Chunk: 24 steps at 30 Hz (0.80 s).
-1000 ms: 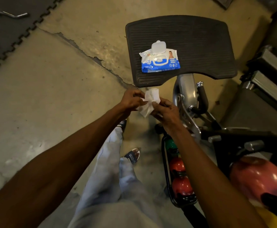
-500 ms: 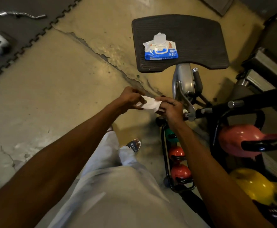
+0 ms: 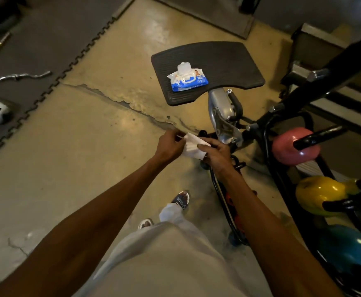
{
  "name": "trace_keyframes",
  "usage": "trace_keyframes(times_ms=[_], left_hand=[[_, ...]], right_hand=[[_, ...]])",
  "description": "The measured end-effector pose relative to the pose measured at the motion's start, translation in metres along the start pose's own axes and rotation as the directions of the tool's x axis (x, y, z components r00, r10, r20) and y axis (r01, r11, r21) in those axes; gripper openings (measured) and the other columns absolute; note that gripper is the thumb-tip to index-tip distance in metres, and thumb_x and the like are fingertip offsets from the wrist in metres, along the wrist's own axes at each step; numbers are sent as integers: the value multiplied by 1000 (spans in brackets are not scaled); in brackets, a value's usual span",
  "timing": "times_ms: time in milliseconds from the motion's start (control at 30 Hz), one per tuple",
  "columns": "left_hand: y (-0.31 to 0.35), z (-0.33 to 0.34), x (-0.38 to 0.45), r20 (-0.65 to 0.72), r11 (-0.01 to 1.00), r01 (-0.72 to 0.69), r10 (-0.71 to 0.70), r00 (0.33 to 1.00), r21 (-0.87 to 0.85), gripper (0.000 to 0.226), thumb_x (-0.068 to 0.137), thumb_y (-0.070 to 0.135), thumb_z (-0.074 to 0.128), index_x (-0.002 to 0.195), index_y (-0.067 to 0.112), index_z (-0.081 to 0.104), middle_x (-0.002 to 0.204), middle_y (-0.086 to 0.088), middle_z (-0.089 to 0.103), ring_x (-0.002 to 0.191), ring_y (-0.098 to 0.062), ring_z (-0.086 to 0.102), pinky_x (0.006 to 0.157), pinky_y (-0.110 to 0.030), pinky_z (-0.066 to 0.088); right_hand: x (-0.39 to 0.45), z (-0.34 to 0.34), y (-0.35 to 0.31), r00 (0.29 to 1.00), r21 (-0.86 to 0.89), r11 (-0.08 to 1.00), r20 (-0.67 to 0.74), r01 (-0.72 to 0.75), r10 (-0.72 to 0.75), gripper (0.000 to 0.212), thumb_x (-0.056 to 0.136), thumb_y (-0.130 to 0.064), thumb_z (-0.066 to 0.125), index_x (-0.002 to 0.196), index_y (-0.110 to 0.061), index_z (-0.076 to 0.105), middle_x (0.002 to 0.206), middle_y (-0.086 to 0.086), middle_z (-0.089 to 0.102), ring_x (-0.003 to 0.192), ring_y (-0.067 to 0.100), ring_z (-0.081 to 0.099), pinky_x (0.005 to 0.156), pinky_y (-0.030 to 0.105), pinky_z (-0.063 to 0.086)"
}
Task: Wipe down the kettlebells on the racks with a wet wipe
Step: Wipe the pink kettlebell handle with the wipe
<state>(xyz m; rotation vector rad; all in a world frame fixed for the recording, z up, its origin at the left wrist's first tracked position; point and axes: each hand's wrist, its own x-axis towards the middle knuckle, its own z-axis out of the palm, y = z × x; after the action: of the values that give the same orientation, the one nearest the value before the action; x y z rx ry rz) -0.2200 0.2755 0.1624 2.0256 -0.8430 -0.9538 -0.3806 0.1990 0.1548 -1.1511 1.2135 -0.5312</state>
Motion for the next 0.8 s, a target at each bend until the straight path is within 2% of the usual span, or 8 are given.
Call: trace_keyframes(times_ms=[167, 233, 300, 433, 500, 600, 667, 800], left_hand=[[-2, 0, -57, 57, 955, -217, 210, 976, 203, 51, 97, 23, 63, 143, 3, 58, 138, -21, 64, 124, -37, 62, 104, -43, 49], [9, 2, -76, 90, 926, -299, 286, 954, 232, 53, 92, 27, 57, 140, 3, 61, 134, -22, 66, 121, -40, 62, 101, -45, 50], [25, 7, -93, 147, 893, -364, 336, 930, 264, 48, 93, 14, 61, 140, 3, 62, 135, -22, 64, 122, -42, 60, 100, -44, 49], [56, 27, -114, 260, 844, -443, 374, 890, 301, 55, 92, 11, 64, 146, 6, 57, 143, -19, 60, 129, -38, 55, 108, -42, 45], [68, 43, -119, 301, 821, -492, 410, 861, 290, 56, 86, 18, 60, 141, 10, 61, 136, -16, 64, 122, -37, 59, 102, -45, 50], [83, 68, -119, 338, 786, -544, 447, 828, 294, 59, 81, 7, 63, 140, 15, 60, 130, -10, 64, 118, -32, 60, 97, -43, 53], [96, 84, -116, 346, 747, -587, 487, 802, 313, 64, 83, 7, 67, 146, 15, 56, 139, -10, 61, 125, -31, 57, 104, -44, 52], [135, 116, -108, 371, 688, -638, 525, 766, 346, 73, 95, 15, 65, 162, 18, 36, 165, -9, 39, 149, -30, 38, 122, -49, 38]], right_hand=[[-41, -13, 24, 968, 34, 997, -243, 74, -64, 24, 86, -4, 80, 103, -22, 78, 108, 7, 76, 103, 32, 72, 87, 46, 63], [-60, -23, 28, 940, 53, 994, -335, 93, -70, 26, 86, 0, 80, 106, -17, 77, 111, 9, 75, 104, 29, 71, 83, 35, 64], [-79, -38, 28, 911, 75, 991, -405, 113, -73, 29, 85, 4, 79, 112, -7, 75, 113, 14, 74, 102, 28, 71, 71, 22, 60], [-106, -81, 31, 810, -36, 989, -571, 140, -136, 27, 83, -3, 83, 104, -17, 73, 104, 11, 76, 95, 29, 74, 82, 46, 64], [-116, -104, 23, 772, -35, 987, -619, 155, -143, 31, 84, -4, 82, 112, -12, 73, 111, 12, 75, 98, 27, 74, 84, 49, 64], [-123, -135, -3, 714, -31, 970, -671, 242, -200, 35, 86, 1, 78, 119, -11, 73, 114, 9, 75, 102, 22, 73, 83, 39, 64], [-123, -152, -23, 656, -106, 952, -702, 289, -277, 33, 88, 1, 74, 119, -13, 74, 107, 3, 75, 100, 20, 73, 83, 35, 63], [-110, -190, -55, 533, -275, 895, -727, 351, -433, 32, 91, -4, 72, 121, -14, 75, 104, 7, 77, 97, 26, 73, 85, 46, 63]])
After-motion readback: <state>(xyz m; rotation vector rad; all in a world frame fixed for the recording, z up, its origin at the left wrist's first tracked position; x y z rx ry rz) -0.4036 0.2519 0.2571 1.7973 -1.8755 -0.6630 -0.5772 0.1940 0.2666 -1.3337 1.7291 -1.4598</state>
